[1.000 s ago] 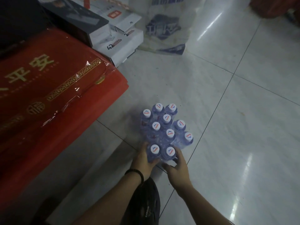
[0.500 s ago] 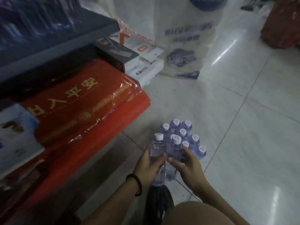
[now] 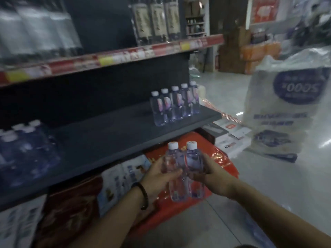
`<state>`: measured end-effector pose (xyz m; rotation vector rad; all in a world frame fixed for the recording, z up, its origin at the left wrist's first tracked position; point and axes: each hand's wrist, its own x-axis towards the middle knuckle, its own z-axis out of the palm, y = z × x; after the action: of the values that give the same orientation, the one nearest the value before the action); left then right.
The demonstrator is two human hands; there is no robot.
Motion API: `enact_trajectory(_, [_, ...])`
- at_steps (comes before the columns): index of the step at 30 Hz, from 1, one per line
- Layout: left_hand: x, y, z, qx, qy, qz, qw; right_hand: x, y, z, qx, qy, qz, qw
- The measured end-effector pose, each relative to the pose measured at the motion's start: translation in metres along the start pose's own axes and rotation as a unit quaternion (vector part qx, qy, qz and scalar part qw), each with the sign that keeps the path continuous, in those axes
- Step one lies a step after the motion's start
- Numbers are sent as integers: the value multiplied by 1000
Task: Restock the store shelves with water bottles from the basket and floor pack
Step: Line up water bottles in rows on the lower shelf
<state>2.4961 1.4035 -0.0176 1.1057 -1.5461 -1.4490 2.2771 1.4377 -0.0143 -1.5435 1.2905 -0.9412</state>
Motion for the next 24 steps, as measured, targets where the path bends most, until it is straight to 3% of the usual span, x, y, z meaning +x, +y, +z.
enact_trajectory(5, [-23,45,-99,32,142,67,987,62,-80,72,-35,44,-76,996])
enact_trajectory(11, [-27,54,-188,25,297,127,946,142,-142,158,-44,16,-87,995])
enact_trajectory(19, [-15,31,-277,14,484,126,866,240,-172,261,-120,-40,-121,985])
enact_trajectory(24, [-14,14,-314,57,557,90,824,284,-168,306,-75,-87,-122,986])
